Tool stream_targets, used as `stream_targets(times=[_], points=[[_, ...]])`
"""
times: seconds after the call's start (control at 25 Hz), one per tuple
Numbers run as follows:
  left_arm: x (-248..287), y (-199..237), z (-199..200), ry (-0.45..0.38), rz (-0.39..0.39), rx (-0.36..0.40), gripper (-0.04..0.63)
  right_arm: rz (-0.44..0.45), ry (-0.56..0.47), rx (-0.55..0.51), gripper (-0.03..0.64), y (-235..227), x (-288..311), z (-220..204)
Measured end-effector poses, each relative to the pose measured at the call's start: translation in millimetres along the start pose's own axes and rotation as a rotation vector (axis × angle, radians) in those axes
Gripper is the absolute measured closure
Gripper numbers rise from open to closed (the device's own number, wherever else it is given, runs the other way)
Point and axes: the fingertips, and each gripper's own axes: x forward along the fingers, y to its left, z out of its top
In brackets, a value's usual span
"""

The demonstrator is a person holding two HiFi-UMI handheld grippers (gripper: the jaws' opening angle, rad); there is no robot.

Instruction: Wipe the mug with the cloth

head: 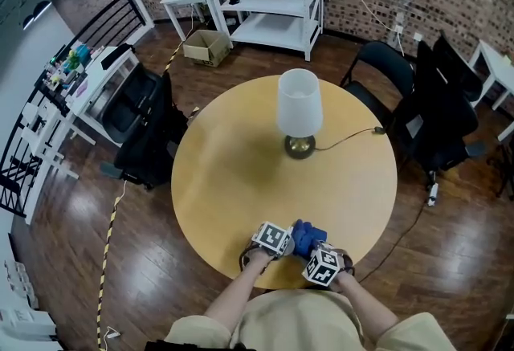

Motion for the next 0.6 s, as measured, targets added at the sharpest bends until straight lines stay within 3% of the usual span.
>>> stream_targets(times=[0.2, 0.4, 0.6], points=[[-4, 6, -9, -0.022, 0.014, -0.173, 0.545, 0.011, 0.001, 0.011, 0.532, 16, 3, -3], [-5, 12, -9, -0.047, 0.026, -0.226, 0.555, 0.009, 0.009, -0.004, 0.532, 21, 5, 0], [-6, 17, -17, -0.062, 0.041, -0.365, 0.557, 0.006, 0.022, -0.015, 0.532, 24, 7, 2]])
